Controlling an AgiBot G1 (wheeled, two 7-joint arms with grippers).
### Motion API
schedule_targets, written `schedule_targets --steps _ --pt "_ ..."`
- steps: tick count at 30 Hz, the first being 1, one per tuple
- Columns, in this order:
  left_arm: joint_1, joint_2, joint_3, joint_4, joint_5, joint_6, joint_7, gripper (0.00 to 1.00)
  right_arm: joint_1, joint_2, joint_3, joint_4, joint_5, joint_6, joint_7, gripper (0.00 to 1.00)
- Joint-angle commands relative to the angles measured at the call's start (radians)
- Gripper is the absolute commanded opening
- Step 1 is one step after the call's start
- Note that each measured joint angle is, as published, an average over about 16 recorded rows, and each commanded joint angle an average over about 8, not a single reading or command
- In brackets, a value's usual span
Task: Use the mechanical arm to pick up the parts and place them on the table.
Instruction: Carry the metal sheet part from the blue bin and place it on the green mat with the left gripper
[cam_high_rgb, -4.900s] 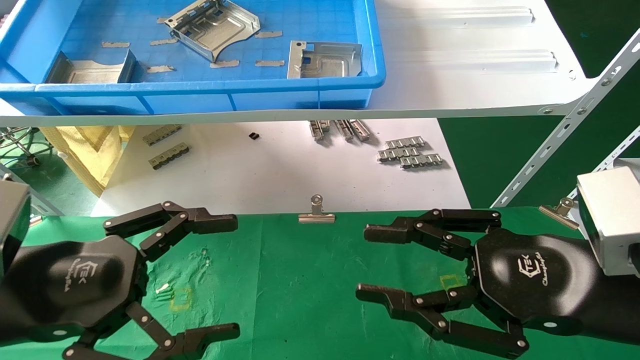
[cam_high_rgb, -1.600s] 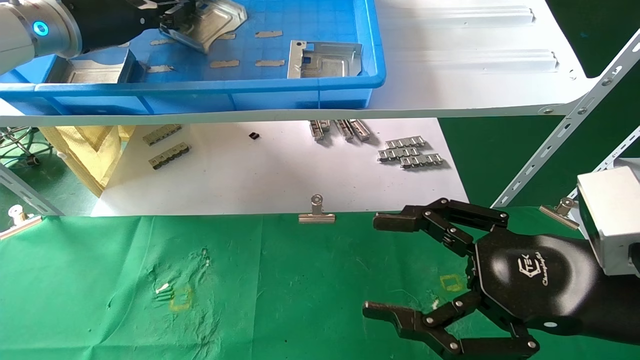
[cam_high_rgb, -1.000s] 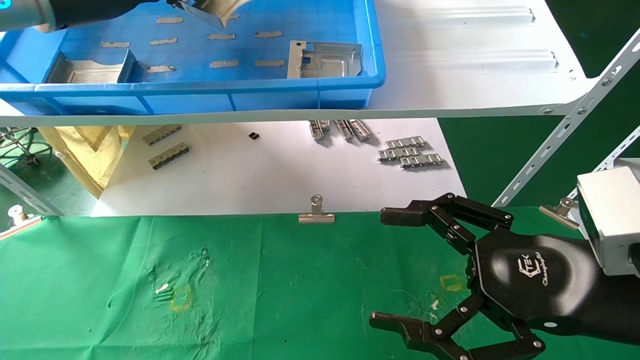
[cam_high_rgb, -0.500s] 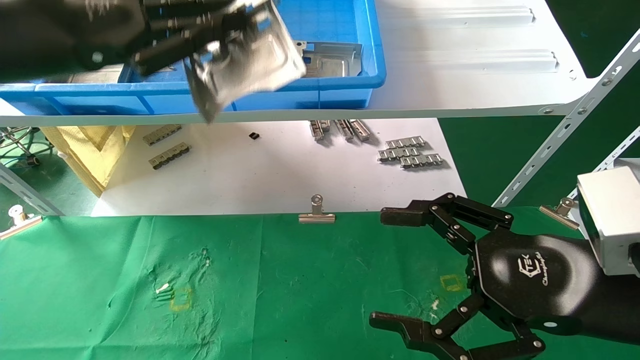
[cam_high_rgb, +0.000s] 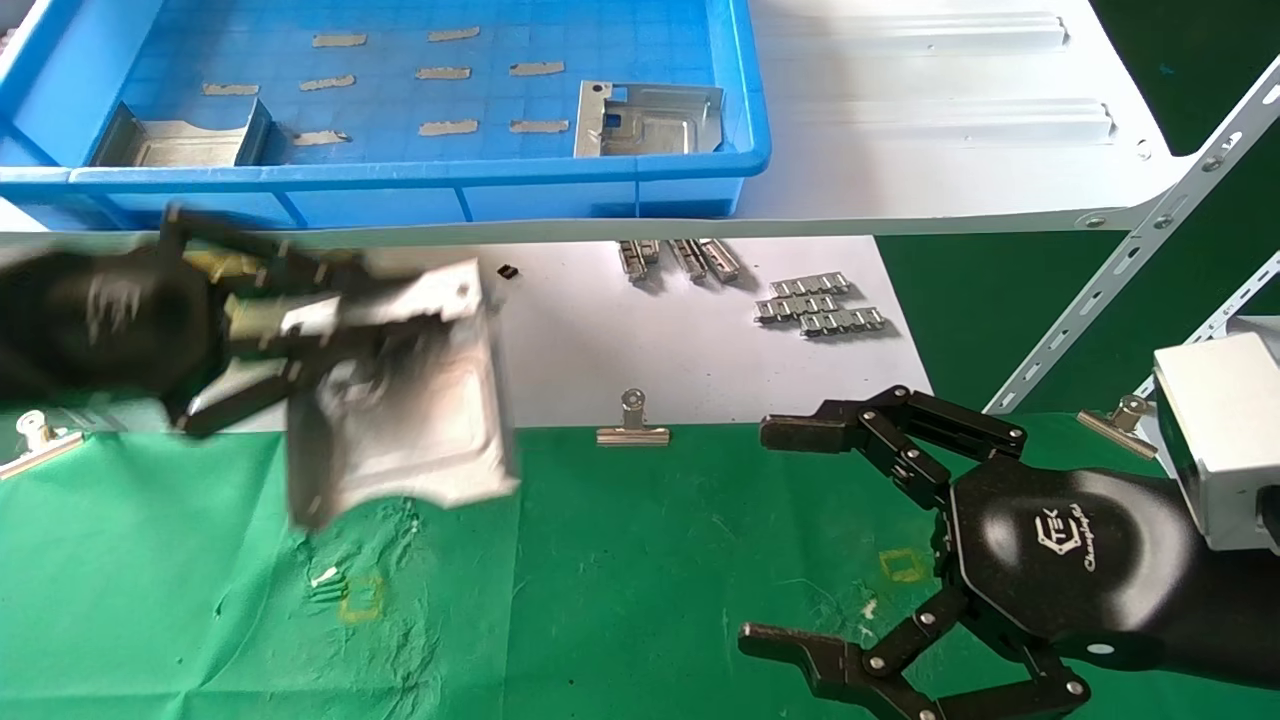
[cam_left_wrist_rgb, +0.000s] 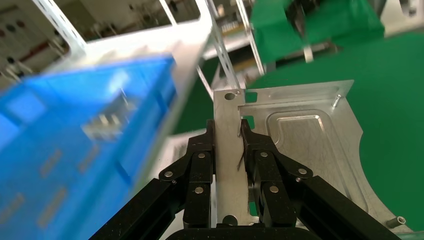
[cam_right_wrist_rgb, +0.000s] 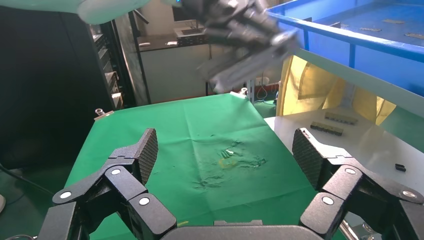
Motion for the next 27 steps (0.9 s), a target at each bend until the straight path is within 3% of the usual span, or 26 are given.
schedule_targets --steps 1,9,18,19,25,27 --pt "0.032 -0.042 0.038 -0.033 -0.03 -0.004 0.016 0.0 0.0 0.0 0.0 0.0 0.0 0.0 0.0 1.0" --pt "0.094 -0.064 0.179 0.044 0.112 -0.019 0.283 0.0 0.0 0.0 0.0 0.0 0.0 0.0 0.0 1.0" --pt "0.11 -0.008 0.22 0.21 0.131 -0.029 0.445 0.03 0.0 0.0 0.0 0.0 0.0 0.0 0.0 1.0" --pt "0.11 -0.001 0.222 0.227 0.13 -0.03 0.459 0.09 0.0 0.0 0.0 0.0 0.0 0.0 0.0 1.0" --pt "0.101 0.042 0.227 0.317 0.128 -0.041 0.543 0.83 0.0 0.0 0.0 0.0 0.0 0.0 0.0 1.0" --pt "0.095 0.056 0.228 0.345 0.128 -0.043 0.569 0.99 0.0 0.0 0.0 0.0 0.0 0.0 0.0 1.0"
